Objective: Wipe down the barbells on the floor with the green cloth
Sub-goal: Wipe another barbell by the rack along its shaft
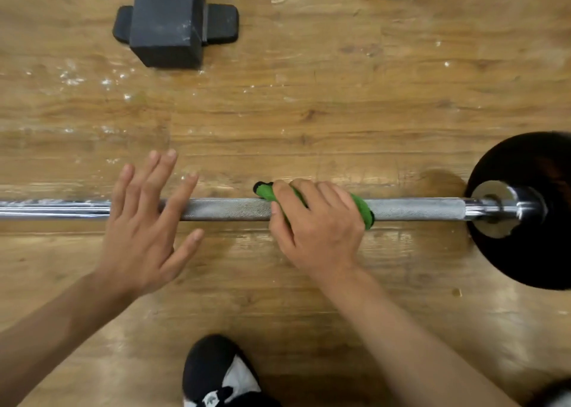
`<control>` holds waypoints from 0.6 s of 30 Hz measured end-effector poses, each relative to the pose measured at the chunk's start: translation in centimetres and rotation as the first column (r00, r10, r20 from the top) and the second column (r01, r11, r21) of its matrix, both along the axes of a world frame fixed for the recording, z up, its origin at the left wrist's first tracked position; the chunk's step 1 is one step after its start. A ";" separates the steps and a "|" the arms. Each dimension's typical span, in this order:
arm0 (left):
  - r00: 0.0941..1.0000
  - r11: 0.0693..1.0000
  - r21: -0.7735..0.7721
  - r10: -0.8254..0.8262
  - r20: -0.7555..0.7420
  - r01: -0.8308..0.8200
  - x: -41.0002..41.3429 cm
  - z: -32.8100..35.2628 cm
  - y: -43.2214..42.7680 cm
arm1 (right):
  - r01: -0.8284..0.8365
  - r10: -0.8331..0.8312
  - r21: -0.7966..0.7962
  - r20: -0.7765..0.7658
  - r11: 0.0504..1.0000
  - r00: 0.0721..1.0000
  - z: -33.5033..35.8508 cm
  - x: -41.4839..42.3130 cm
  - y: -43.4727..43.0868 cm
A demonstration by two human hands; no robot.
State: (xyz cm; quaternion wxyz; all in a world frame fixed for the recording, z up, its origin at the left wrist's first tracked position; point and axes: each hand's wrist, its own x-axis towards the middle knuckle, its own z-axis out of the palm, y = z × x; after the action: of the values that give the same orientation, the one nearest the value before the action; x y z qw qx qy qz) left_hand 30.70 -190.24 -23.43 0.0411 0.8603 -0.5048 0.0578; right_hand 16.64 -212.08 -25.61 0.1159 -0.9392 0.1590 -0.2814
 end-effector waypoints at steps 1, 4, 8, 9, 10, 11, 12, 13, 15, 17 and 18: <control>1.000 1.000 0.015 -0.009 0.003 0.009 0.4 0.0 0.1 | 0.021 -0.021 -0.007 -0.002 1.000 1.000 -0.2 0.1 0.1; 0.999 0.998 0.051 -0.040 -0.016 0.041 0.3 -0.1 0.0 | 0.052 -0.052 -0.051 -0.003 0.997 0.999 -0.1 1.0 0.1; 0.998 0.993 0.118 0.012 -0.067 -0.004 0.6 0.2 -1.0 | -0.075 0.058 -0.067 -0.225 0.995 0.972 1.6 1.5 -1.5; 0.997 0.989 0.145 0.024 -0.079 -0.013 0.7 0.4 -1.3 | -0.168 0.127 -0.097 -0.331 0.981 0.935 2.2 1.6 -2.1; 0.995 0.985 0.171 0.035 -0.095 -0.019 1.0 0.7 -1.7 | -0.284 0.208 -0.120 -0.430 0.951 0.878 2.9 1.9 -3.2; 0.993 0.982 0.190 0.041 -0.109 -0.020 1.1 0.9 -2.3 | -0.401 0.287 -0.109 -0.533 0.910 0.796 3.8 2.2 -4.6; 0.991 0.980 0.200 0.042 -0.128 -0.016 1.3 1.0 -2.6 | -0.498 0.353 -0.061 -0.630 0.865 0.692 4.7 2.6 -5.9; 0.989 0.979 0.204 0.043 -0.143 -0.013 1.7 1.1 -2.8 | -0.555 0.387 -0.006 -0.712 0.832 0.586 5.4 2.9 -7.2; 0.991 0.981 0.195 0.042 -0.131 -0.016 2.7 1.2 -3.2 | -0.606 0.398 0.025 -0.776 0.795 0.490 6.1 3.9 -8.9; 0.993 0.980 0.197 0.017 -0.118 0.006 3.5 1.0 -3.6 | -0.616 0.422 0.038 -0.761 0.787 0.492 6.2 4.5 -9.1; 0.992 0.979 0.203 0.006 -0.126 0.020 4.0 0.9 -3.7 | -0.599 0.436 0.056 -0.741 0.799 0.511 5.8 4.7 -9.0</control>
State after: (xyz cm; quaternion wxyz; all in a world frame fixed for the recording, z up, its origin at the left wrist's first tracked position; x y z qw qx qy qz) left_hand 34.70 -193.99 -22.49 -0.0153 0.8601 -0.5077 -0.0485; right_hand 21.36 -221.04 -19.80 0.0241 -0.9809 -0.1281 0.1445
